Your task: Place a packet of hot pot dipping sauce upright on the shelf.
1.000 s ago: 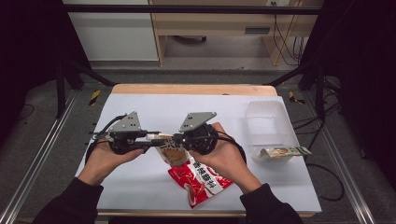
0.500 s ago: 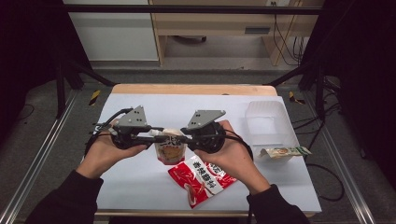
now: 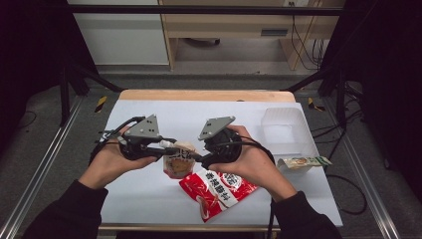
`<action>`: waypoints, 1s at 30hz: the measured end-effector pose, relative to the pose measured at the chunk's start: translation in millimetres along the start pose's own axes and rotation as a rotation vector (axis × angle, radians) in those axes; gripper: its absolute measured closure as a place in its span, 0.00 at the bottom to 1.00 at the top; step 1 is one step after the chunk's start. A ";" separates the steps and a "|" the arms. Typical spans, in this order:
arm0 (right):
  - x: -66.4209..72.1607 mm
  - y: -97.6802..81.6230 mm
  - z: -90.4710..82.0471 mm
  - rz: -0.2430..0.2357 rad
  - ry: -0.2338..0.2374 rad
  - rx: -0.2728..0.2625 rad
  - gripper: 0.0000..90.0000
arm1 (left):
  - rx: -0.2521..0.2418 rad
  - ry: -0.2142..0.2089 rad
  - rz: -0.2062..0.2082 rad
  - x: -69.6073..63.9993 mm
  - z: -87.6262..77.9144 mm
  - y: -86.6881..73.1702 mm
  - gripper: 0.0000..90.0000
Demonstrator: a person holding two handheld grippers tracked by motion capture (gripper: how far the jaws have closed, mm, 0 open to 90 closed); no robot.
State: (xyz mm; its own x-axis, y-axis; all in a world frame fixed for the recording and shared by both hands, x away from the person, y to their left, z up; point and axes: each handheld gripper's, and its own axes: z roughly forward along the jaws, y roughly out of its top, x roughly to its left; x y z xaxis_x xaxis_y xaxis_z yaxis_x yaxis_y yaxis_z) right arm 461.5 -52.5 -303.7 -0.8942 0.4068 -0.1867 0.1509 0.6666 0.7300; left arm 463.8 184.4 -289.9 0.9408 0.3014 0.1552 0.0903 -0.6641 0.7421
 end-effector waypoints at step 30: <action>3.5 14.6 14.4 -0.080 0.138 0.113 0.92 | 0.038 -0.032 0.041 -2.3 7.6 4.6 0.80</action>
State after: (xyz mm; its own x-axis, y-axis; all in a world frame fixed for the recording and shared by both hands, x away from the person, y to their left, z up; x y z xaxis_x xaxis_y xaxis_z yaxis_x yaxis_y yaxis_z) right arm 466.7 -32.3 -303.2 -0.9535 0.2654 -0.1430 0.1168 0.7626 0.6363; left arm 464.6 175.5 -291.8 0.9537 0.2524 0.1635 0.0637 -0.7010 0.7103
